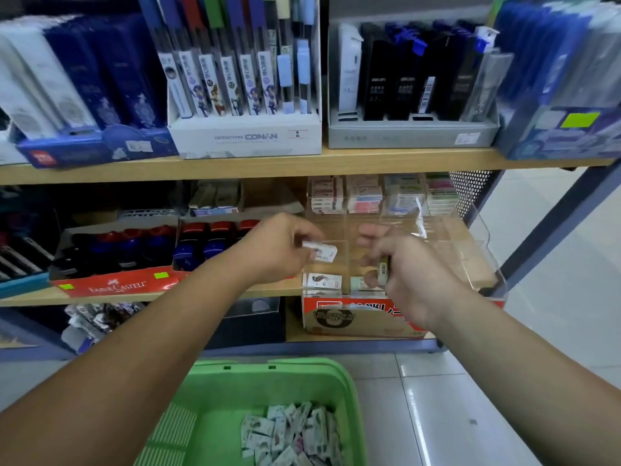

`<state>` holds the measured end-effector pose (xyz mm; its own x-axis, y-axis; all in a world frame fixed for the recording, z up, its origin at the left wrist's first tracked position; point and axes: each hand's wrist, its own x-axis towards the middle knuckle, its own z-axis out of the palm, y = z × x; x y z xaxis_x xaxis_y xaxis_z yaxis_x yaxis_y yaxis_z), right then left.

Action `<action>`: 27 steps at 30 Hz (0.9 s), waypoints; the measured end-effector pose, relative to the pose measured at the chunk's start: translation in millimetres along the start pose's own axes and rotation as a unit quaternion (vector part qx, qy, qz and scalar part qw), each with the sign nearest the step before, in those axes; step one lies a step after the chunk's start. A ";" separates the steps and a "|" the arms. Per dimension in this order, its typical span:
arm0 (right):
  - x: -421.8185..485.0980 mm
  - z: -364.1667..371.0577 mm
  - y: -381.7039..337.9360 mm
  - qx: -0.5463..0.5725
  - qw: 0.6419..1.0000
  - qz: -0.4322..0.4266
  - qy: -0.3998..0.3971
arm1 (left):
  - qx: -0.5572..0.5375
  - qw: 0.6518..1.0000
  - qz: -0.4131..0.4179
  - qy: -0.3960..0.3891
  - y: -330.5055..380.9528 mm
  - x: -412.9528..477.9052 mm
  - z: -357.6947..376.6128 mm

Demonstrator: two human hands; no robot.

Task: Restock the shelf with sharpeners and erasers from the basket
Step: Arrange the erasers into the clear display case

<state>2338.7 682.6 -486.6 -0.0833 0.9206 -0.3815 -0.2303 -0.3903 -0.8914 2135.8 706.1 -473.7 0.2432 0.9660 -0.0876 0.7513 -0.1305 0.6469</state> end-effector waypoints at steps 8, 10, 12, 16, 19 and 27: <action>4.6 -17.1 7.9 0.079 0.996 0.012 -0.050 | 0.143 0.984 0.052 0.089 -9.4 11.0 24.8; 1.5 -20.9 4.2 0.094 0.994 0.025 -0.059 | 0.229 0.969 0.054 0.071 -8.1 12.5 29.6; -1.5 -24.5 1.3 0.118 0.990 0.032 -0.066 | 0.310 0.948 0.041 0.051 -3.5 15.1 31.2; -4.3 -28.5 -3.0 0.147 0.986 0.033 -0.069 | 0.423 0.906 0.033 -0.001 8.3 15.2 36.4; -4.9 -33.8 -4.6 0.114 0.991 0.016 -0.063 | 0.430 0.900 0.026 -0.058 6.6 12.1 41.1; -3.5 -37.8 -0.3 -0.122 0.982 -0.129 0.066 | 0.351 0.935 0.042 -0.033 0.4 1.8 31.6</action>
<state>2375.8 678.9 -494.2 0.0783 0.9858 -0.1485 0.0136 -0.1500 -0.9886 2155.9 700.7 -497.6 0.3401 0.9326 -0.1211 0.9394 -0.3428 -0.0014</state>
